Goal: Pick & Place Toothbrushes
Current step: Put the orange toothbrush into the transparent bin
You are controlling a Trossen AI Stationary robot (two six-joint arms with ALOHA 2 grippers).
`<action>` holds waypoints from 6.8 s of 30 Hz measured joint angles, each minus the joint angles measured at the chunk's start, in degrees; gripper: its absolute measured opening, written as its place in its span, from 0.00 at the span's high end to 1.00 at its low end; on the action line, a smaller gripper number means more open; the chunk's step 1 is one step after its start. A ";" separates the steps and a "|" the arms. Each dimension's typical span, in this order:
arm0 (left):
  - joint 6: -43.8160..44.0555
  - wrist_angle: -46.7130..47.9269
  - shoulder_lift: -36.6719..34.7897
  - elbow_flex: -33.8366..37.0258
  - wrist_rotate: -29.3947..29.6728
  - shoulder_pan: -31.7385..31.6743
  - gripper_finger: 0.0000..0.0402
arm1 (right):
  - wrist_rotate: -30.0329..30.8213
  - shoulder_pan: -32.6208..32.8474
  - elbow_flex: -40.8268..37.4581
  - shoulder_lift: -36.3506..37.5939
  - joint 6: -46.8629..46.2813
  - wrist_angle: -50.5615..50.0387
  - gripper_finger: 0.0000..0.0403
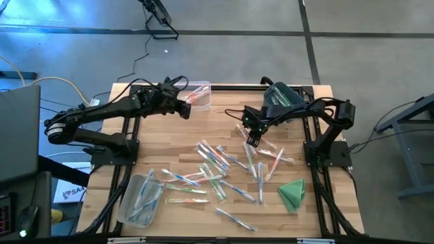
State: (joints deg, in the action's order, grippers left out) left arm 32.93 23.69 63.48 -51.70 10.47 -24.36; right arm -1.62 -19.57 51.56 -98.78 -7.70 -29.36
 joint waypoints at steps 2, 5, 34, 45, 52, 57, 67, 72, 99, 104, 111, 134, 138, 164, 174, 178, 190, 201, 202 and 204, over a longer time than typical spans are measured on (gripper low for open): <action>0.00 0.00 0.00 0.00 -0.12 0.00 0.66 | -0.01 0.00 -0.01 -0.02 -0.11 0.04 0.74; 0.04 0.01 0.00 0.00 -0.10 0.00 0.66 | -0.01 0.00 -0.01 -0.02 -0.13 0.11 0.74; 1.93 -0.25 0.00 0.00 0.79 0.00 0.66 | 0.03 -1.63 -0.26 1.76 0.28 0.56 0.96; -1.06 -1.29 -0.59 0.00 5.51 -0.13 0.66 | -4.77 -7.43 5.08 7.03 3.53 2.71 0.96; -3.98 -1.39 -1.05 -0.02 0.80 -4.46 0.66 | -12.07 -10.26 8.61 7.91 3.13 7.36 0.96; -8.87 -1.35 -1.05 0.00 -4.15 -9.42 0.68 | -15.63 -11.23 10.99 7.91 3.19 10.74 0.96; -16.26 -18.92 -0.26 3.17 -9.99 -10.78 0.90 | -27.53 -12.81 11.92 7.93 -2.15 25.93 0.96; -14.23 -36.23 0.22 11.66 -14.66 -10.78 0.99 | -30.44 -14.32 11.92 7.93 -4.33 28.42 0.96; -10.47 -70.01 14.99 15.26 -18.96 -1.37 0.78 | -32.20 -12.26 11.92 7.81 -7.20 46.33 0.96; -8.64 -69.19 18.78 10.90 -19.81 -1.03 0.68 | -31.96 -12.28 11.92 7.80 -7.19 46.77 0.96; -8.58 -68.04 22.76 6.32 -21.72 -1.01 0.67 | -31.89 -12.28 11.92 7.80 -7.11 46.78 0.96; -8.11 -68.17 24.38 4.35 -21.28 0.92 0.67 | -31.36 -11.79 11.92 7.78 -6.00 46.77 0.96; -7.65 -68.12 25.02 4.35 -19.70 1.17 0.67 | -31.34 -10.99 11.92 7.78 -5.58 46.77 0.96; -7.19 -70.09 24.96 4.35 -20.40 1.60 0.95 | -29.42 -9.66 11.92 7.78 -4.71 46.75 0.96; -6.70 -70.13 24.96 4.35 -19.95 1.57 0.95 | -28.66 -9.66 11.92 7.81 -5.30 46.76 0.78; -6.72 -70.13 24.96 4.35 -19.86 1.49 0.96 | -29.78 -10.12 11.92 7.89 -7.84 46.43 0.64; -8.08 -63.69 23.03 4.42 -19.98 -0.39 0.96 | -47.37 -20.92 11.94 14.31 -14.47 45.56 0.33; -12.03 -44.73 14.42 4.39 -15.57 -7.71 0.96 | -46.61 -28.57 12.01 17.90 -13.22 37.95 0.39; -12.09 -42.69 13.78 4.39 -14.52 -8.11 0.96 | -45.21 -28.59 12.01 17.90 -11.92 36.23 0.39; -12.12 -38.97 12.79 4.39 -12.85 -8.72 0.96 | -42.11 -28.59 11.99 17.90 -9.10 32.50 0.40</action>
State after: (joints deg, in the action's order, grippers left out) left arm 20.81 -15.28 76.27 -47.31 -2.38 -33.08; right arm -43.73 -48.16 63.55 -80.88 -16.80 3.14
